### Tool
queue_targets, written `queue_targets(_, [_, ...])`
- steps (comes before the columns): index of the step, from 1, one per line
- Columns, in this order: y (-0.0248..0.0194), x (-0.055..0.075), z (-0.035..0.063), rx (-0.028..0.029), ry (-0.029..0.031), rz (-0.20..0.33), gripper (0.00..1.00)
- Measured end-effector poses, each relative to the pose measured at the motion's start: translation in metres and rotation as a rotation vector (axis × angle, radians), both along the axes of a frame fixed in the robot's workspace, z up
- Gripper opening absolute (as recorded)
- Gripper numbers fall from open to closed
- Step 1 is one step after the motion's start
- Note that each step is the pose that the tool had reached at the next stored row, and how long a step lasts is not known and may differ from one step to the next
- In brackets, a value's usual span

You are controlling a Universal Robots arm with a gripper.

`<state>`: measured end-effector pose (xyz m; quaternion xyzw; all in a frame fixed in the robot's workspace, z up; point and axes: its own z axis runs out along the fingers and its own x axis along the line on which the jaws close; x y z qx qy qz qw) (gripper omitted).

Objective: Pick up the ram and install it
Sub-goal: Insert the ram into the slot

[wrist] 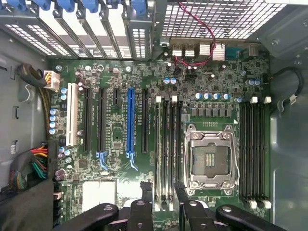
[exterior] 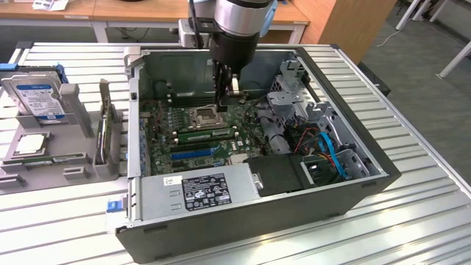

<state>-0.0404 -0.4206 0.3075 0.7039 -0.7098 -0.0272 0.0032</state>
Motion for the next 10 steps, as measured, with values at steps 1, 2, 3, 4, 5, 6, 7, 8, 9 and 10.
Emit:
queue_targets(1, [0.0,0.0,0.001,0.0001,-0.0001,0.0,0.31])
queue_targets(2, [0.0,0.0,0.002,0.0001,-0.0001,0.0,0.31])
queue_targets(3, [0.0,0.0,0.0026,0.0,-0.0001,0.0,0.31])
queue_targets(4, [0.0,0.0,0.0026,0.0003,-0.0001,0.0,0.31])
queue_targets(5, [0.0,0.0,0.0026,0.0003,-0.0002,0.0,0.31])
queue_targets(6, [0.0,0.0,0.0026,0.0002,-0.0002,0.0,0.31])
queue_targets(7, [0.0,0.0,0.0026,0.0002,-0.0002,0.0,0.31])
queue_targets(8, [0.0,0.0,0.0027,0.0001,-0.0001,0.0,0.31])
queue_targets(9, [0.0,0.0,0.0027,0.0,-0.0001,0.0,0.31])
queue_targets(10, [0.0,0.0,0.0027,0.0,-0.0001,0.0,0.31])
